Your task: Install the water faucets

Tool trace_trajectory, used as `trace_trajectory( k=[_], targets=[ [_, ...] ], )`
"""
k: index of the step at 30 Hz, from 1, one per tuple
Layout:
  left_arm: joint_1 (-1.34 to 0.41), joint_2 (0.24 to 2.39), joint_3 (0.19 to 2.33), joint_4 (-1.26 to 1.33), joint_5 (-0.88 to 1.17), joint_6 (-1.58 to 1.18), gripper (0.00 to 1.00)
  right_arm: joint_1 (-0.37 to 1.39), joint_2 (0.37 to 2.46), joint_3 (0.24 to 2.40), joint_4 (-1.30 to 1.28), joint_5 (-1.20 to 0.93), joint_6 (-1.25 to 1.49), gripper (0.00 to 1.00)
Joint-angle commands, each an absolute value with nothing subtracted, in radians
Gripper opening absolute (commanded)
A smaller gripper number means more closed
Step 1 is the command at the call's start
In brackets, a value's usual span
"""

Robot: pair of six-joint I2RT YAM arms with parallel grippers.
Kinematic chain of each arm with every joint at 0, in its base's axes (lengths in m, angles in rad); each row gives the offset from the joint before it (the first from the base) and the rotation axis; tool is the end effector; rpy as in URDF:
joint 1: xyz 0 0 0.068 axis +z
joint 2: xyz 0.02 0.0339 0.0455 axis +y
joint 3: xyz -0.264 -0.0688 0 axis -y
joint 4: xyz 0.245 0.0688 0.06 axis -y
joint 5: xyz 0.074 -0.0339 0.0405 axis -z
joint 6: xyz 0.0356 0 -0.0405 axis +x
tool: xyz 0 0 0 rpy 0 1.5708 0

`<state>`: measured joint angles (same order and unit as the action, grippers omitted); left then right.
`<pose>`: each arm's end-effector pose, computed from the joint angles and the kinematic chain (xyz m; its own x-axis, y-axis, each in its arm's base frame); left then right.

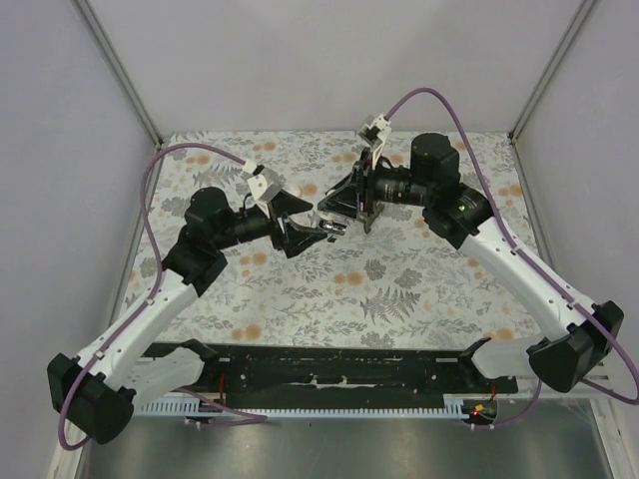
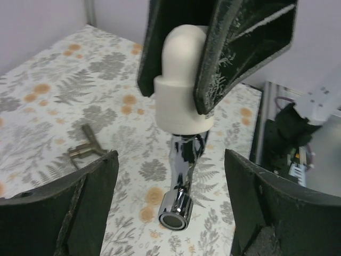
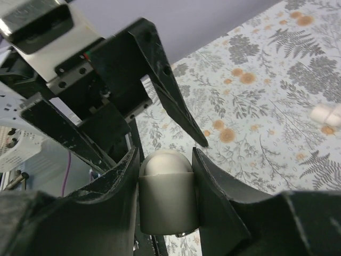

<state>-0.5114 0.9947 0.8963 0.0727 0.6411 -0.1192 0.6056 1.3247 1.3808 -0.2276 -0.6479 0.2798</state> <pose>0.1888 -0.1303 0.3679 -0.1309 -0.0358 -0.9907 0.9045 0.4049 -0.1341 0.2326 0.1872 0.4257 -0.3952 -0.0058 -0.9186 -0.8674 0.3315 0.3711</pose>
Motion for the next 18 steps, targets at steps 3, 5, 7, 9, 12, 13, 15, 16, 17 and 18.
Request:
trace_trajectory(
  k=[3, 5, 7, 9, 12, 13, 15, 16, 17, 18],
  targets=[
    [-0.505, 1.068, 0.939, 0.23, 0.946, -0.238, 0.83, 0.603, 1.347, 1.465, -0.092, -0.811, 0.307, 0.0],
    [-0.505, 1.091, 0.939, 0.258, 0.968, -0.268, 0.8, 0.603, 1.359, 1.468, -0.086, -0.825, 0.313, 0.0],
    [-0.505, 1.114, 0.937, 0.287, 0.974, -0.304, 0.76, 0.603, 1.367, 1.47, -0.069, -0.841, 0.325, 0.0],
    [-0.505, 1.121, 0.939, 0.298, 0.97, -0.321, 0.68, 0.604, 1.376, 1.468, -0.046, -0.854, 0.337, 0.0],
    [-0.506, 1.114, 0.934, 0.301, 0.916, -0.331, 0.42, 0.604, 1.385, 1.465, -0.043, -0.847, 0.341, 0.0],
    [-0.506, 1.108, 0.933, 0.299, 0.891, -0.327, 0.3, 0.604, 1.385, 1.465, -0.057, -0.836, 0.331, 0.0],
    [-0.506, 1.085, 0.93, 0.243, 0.798, -0.298, 0.07, 0.603, 1.379, 1.465, -0.095, -0.784, 0.307, 0.0],
    [-0.511, 1.071, 0.931, 0.21, 0.74, -0.272, 0.02, 0.603, 1.376, 1.466, -0.132, -0.732, 0.293, 0.0],
    [-0.518, 1.057, 0.934, 0.165, 0.673, -0.237, 0.02, 0.604, 1.371, 1.468, -0.159, -0.679, 0.281, 0.0],
    [-0.54, 1.043, 0.936, 0.123, 0.59, -0.2, 0.02, 0.609, 1.37, 1.468, -0.193, -0.591, 0.275, 0.0]
  ],
)
